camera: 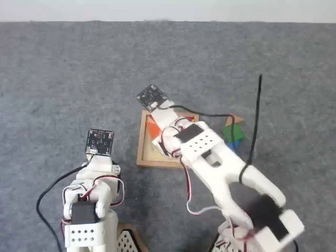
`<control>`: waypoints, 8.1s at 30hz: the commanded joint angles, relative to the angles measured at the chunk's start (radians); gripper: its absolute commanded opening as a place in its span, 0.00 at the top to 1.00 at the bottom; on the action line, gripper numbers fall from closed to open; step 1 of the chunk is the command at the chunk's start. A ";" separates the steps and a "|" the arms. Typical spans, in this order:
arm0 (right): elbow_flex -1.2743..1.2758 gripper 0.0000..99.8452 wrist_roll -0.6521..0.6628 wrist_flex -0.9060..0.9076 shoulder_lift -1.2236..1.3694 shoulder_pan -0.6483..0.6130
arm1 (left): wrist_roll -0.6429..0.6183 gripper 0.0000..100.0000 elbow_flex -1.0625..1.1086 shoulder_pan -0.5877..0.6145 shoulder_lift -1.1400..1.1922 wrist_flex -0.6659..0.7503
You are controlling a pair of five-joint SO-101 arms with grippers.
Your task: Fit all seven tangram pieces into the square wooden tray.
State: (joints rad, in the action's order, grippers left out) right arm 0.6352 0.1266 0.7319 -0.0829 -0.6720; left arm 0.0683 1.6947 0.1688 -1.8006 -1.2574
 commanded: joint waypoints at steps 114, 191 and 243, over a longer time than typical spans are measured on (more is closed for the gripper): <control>0.110 0.80 0.169 0.430 -0.446 0.553 | 0.002 0.98 -0.010 -0.006 -0.017 -0.003; -0.779 0.80 -0.727 0.352 0.605 0.596 | 0.002 0.98 -0.010 -0.006 -0.017 -0.003; -0.598 0.91 0.098 0.456 0.268 -0.019 | 0.002 0.98 -0.010 -0.006 -0.017 -0.003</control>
State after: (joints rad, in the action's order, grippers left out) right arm 0.0199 0.1757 1.2275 0.2578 -0.6628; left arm 0.0683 1.6947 0.1688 -1.8006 -1.2574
